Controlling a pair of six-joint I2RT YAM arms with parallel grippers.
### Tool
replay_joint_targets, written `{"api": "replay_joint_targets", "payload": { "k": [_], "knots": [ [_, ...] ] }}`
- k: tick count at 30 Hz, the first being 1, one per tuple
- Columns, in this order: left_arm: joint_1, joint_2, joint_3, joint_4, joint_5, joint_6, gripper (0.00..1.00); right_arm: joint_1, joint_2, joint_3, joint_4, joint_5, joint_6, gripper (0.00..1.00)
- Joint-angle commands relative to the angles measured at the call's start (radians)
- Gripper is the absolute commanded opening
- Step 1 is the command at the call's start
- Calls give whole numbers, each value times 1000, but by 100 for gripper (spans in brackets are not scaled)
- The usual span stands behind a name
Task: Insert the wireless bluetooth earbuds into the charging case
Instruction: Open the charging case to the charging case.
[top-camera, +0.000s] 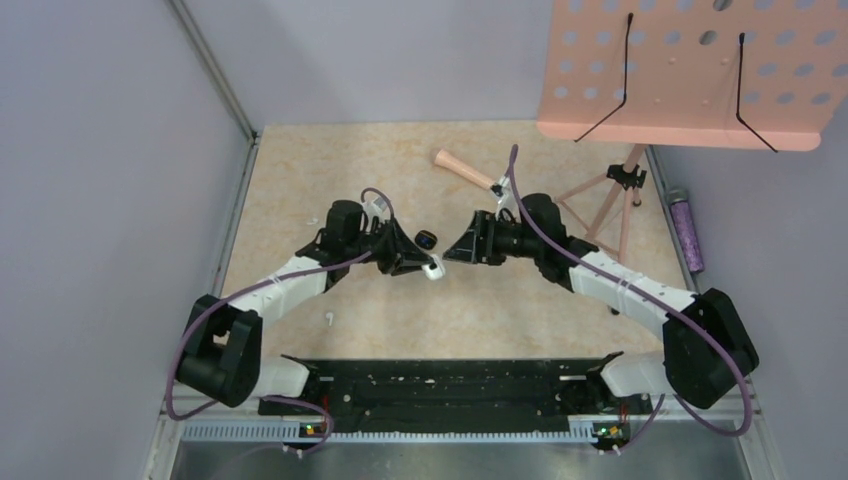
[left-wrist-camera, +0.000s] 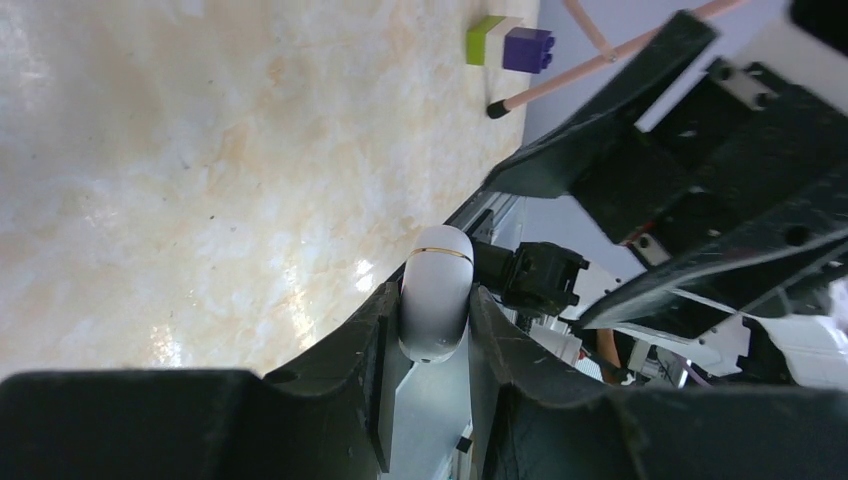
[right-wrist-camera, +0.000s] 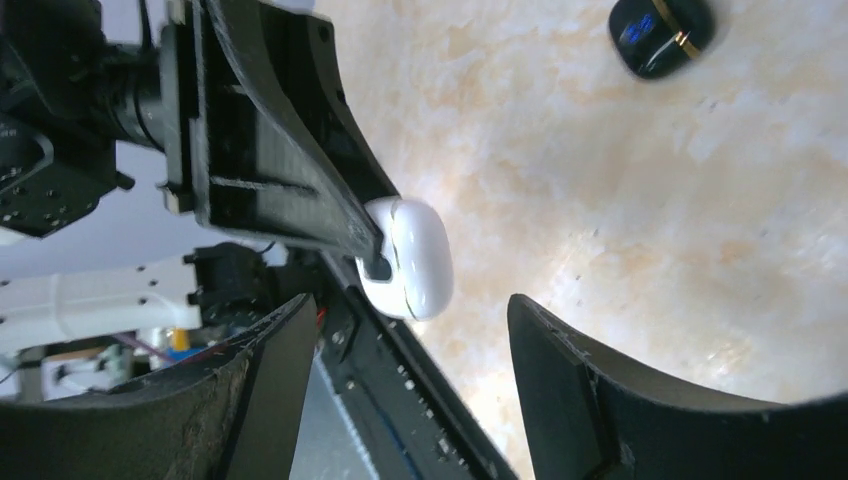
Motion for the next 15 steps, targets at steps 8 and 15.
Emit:
{"api": "replay_joint_targets", "payload": {
  "k": [8,15],
  "knots": [
    [13,-68,58,146,86,-28,0,-14,5,-95,331,-122,216,67],
    [14,-85,57,179,119,-37,0,-25,40,-122,365,-91,242,66]
  ]
}}
